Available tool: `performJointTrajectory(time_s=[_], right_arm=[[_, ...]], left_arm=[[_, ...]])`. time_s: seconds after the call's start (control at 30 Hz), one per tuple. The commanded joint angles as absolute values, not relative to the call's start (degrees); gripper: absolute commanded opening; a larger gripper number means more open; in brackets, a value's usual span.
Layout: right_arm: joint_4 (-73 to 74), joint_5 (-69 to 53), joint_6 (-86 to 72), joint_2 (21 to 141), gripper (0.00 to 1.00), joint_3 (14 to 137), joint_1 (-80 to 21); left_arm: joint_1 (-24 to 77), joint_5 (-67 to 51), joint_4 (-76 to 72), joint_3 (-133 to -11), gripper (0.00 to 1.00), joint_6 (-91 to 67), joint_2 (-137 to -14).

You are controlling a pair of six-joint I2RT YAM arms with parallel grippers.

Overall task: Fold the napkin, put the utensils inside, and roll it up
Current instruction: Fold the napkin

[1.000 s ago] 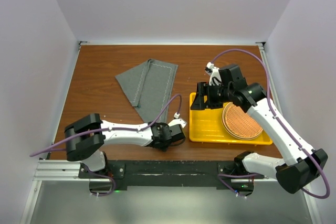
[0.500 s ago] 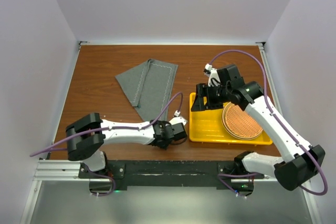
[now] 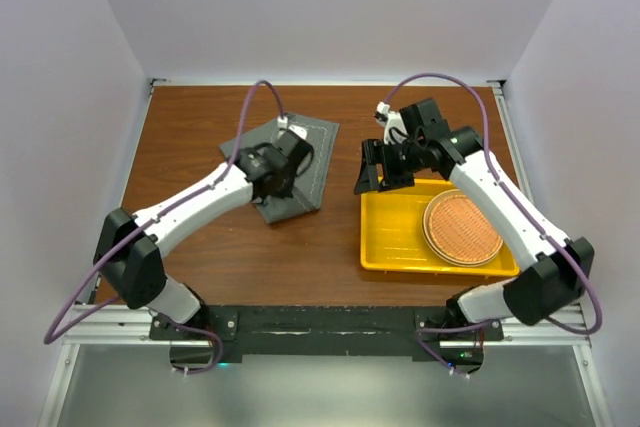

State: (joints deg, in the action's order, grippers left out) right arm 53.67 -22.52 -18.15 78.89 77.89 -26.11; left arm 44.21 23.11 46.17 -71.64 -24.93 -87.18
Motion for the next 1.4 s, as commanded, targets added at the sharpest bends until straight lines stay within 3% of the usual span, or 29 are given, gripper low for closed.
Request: performJointTrajectory(time_s=[0.0, 0.2, 0.6, 1.37], right_arm=[[55.4, -24.8, -15.6, 83.8, 0.72, 86.1, -25.2], [57.3, -25.5, -15.5, 91.7, 0.72, 93.9, -24.8], [59.2, -24.8, -14.1, 98.2, 0.72, 96.9, -24.2], [60.7, -27.2, -13.5, 103.6, 0.73, 97.6, -23.9]], left_arm=[[35.0, 22.0, 40.8, -76.8, 0.00, -16.0, -88.0], [22.7, 18.1, 37.2, -83.4, 0.00, -14.7, -94.7], [11.6, 13.7, 35.3, -94.6, 0.00, -12.4, -108.1], [7.5, 15.5, 37.7, -99.4, 0.00, -12.7, -120.1]])
